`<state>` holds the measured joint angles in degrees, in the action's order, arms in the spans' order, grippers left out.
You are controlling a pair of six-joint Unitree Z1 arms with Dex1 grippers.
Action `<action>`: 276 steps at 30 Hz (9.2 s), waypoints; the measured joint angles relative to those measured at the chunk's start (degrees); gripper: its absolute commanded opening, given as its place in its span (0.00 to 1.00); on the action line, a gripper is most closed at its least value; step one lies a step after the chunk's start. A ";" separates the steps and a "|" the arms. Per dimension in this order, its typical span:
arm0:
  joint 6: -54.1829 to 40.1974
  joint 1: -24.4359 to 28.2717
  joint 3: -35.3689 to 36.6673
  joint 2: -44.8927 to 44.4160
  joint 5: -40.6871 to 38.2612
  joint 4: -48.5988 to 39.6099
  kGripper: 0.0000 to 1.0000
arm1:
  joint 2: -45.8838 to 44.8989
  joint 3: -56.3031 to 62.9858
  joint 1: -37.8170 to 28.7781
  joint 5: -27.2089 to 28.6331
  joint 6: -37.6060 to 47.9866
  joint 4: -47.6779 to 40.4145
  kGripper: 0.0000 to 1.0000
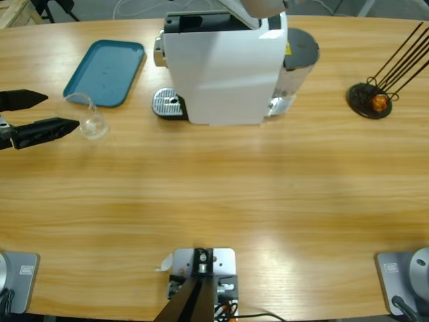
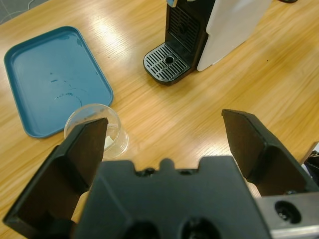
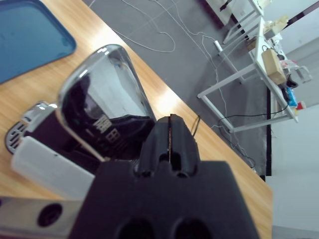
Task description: Pour coffee
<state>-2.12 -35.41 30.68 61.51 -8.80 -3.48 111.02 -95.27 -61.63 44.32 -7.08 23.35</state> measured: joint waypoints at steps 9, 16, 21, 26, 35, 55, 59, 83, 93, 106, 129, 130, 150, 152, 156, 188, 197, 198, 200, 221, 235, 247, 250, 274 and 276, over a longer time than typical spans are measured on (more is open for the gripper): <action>0.00 0.00 -0.11 0.75 0.00 0.07 1.00 | 1.44 0.99 -3.79 -0.57 2.14 0.00 0.00; 0.00 0.00 -0.16 0.75 0.00 0.07 1.00 | 1.65 1.47 -4.16 -0.61 2.65 -0.78 0.00; 0.00 -0.01 -0.51 0.75 0.00 0.07 1.00 | 2.23 1.45 -3.28 -0.61 2.81 -1.86 0.00; 0.00 -0.01 -0.52 1.02 0.00 0.07 1.00 | 2.66 1.36 -1.06 -0.78 2.81 -2.36 0.00; 0.00 -0.01 -0.52 1.45 0.00 0.08 1.00 | 2.76 2.18 -0.64 -0.78 6.42 -3.42 0.00; 0.00 -0.19 -0.61 1.65 -0.08 0.11 1.00 | 2.74 9.42 -0.96 -1.17 11.09 -12.33 0.00; 0.00 -0.33 -0.69 1.65 -0.11 0.13 1.00 | 2.74 9.64 -1.47 -1.35 11.56 -12.69 0.00; 0.00 -0.34 -0.91 1.49 -0.04 0.13 1.00 | -5.38 4.20 -0.88 -30.14 10.27 17.44 0.93; 0.00 -0.33 -1.09 1.49 -0.05 0.13 1.00 | -14.93 8.66 -0.47 -32.69 10.16 17.72 0.38; 0.00 -0.33 -1.72 1.07 -0.04 0.13 1.00 | -26.85 13.96 21.39 -41.71 4.28 17.72 0.00; 0.00 -1.07 -1.70 3.51 -0.04 0.12 1.00 | -15.97 1.54 25.13 -43.71 -1.83 21.32 0.00; 0.00 -1.10 -1.70 3.51 -0.04 0.12 1.00 | -15.25 0.33 25.24 -43.71 -2.10 21.90 0.00; 0.00 -1.14 -1.66 5.28 -0.05 0.12 1.00 | -10.23 -3.25 25.41 -43.71 -2.69 23.13 0.00; 0.00 -1.14 -1.66 5.28 -0.05 0.12 1.00 | -9.96 -3.30 25.41 -43.71 -2.70 23.12 0.00; 0.00 -1.14 -1.66 5.28 -0.05 0.12 1.00 | -9.55 -3.30 25.41 -43.71 -2.70 23.05 0.00; 0.00 -1.28 -1.66 5.85 -0.07 0.12 1.00 | -9.33 -3.13 25.46 -43.71 -2.70 22.30 0.00; -0.51 -1.32 -1.66 2.36 0.55 0.81 1.00 | -13.81 4.72 25.50 -47.13 -2.66 18.59 1.00; -0.51 -1.35 -1.66 0.99 1.20 0.92 1.00 | -15.61 7.11 25.50 -47.41 -2.62 17.93 1.00; -0.51 -1.35 -1.66 -1.59 2.46 1.08 1.00 | -20.41 13.67 25.50 -47.64 -2.37 16.78 1.00; 14.28 -1.48 -9.55 4.61 17.61 9.63 1.00 | -51.96 44.94 25.54 -47.65 6.35 10.43 1.00; 14.29 -1.48 -9.69 19.03 18.95 20.86 1.00 | -56.50 47.74 25.54 -47.65 6.69 10.43 1.00; 14.29 -1.47 -9.80 27.98 24.25 30.10 0.68 | -56.73 48.57 25.54 -47.38 6.69 10.43 1.00; 14.29 -1.48 -10.02 29.16 24.53 31.73 0.64 | -56.73 48.62 25.54 -47.18 6.69 10.43 1.00; 5.80 -8.31 -0.32 29.01 9.68 28.69 0.52 | -59.86 49.48 25.54 -46.59 6.69 10.43 1.00; 4.47 -6.89 3.73 29.21 6.99 23.52 0.52 | -60.22 49.52 25.54 -46.58 6.69 10.43 1.00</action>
<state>2.35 -42.31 34.41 90.72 -1.80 20.04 50.80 -45.75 -36.10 -2.26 -0.39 33.77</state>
